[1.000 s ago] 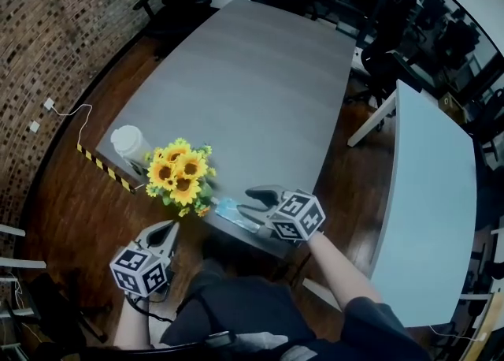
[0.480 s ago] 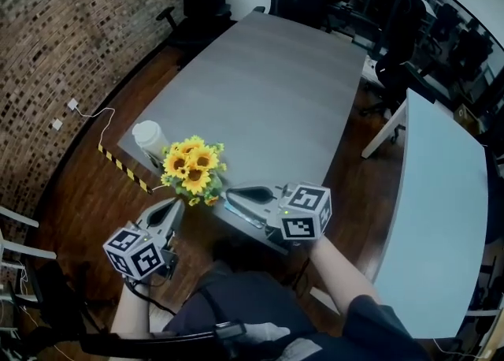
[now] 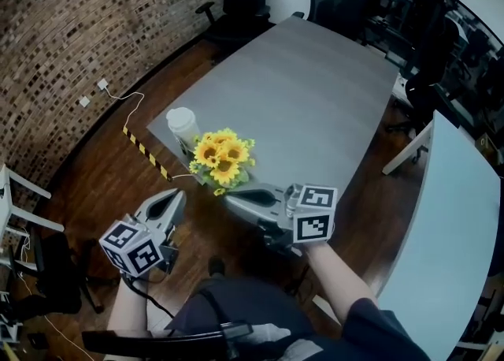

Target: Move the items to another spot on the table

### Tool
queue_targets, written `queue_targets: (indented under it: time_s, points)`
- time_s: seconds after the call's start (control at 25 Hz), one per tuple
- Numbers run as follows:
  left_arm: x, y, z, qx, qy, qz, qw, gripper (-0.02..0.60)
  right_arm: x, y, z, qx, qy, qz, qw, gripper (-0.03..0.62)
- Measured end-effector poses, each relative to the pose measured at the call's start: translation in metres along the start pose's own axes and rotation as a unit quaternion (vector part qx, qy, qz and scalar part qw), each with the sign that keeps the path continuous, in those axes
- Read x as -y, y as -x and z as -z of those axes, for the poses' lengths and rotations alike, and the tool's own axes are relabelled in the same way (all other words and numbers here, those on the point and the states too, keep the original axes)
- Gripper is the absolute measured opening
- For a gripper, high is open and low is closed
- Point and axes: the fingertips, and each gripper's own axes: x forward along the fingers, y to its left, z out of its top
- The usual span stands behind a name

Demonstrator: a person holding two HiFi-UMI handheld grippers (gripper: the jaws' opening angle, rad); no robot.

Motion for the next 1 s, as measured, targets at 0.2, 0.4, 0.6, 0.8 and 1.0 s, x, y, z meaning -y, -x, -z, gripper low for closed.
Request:
queue_targets:
  time_s: [0.2,0.4,0.6,0.8,1.0]
  points:
    - [-0.018,0.030,-0.007,0.031,0.010,-0.009,0.9994,-0.005,-0.016,-0.032,0.005,-0.016,0.003,-0.013,1.000,-0.021]
    - [-0.053,0.079,0.008,0.038,0.008,-0.023,0.9990,-0.005,-0.029,-0.078,0.027,-0.035,-0.011,-0.025,0.999,-0.020]
    - [-0.096,0.152,0.013,0.083,0.092,-0.020,0.9921,-0.005,-0.059,-0.137,0.057,-0.047,-0.021,-0.031,0.998,-0.020]
    - [-0.145,0.225,0.010,0.116,0.104,-0.034,0.9872,-0.005,-0.091,-0.215,0.086,-0.054,-0.026,-0.053,0.997,-0.021]
    - [-0.177,0.282,0.020,0.118,0.105,-0.042,0.9865,-0.005,-0.117,-0.271,0.105,-0.047,-0.030,-0.070,0.996,-0.021]
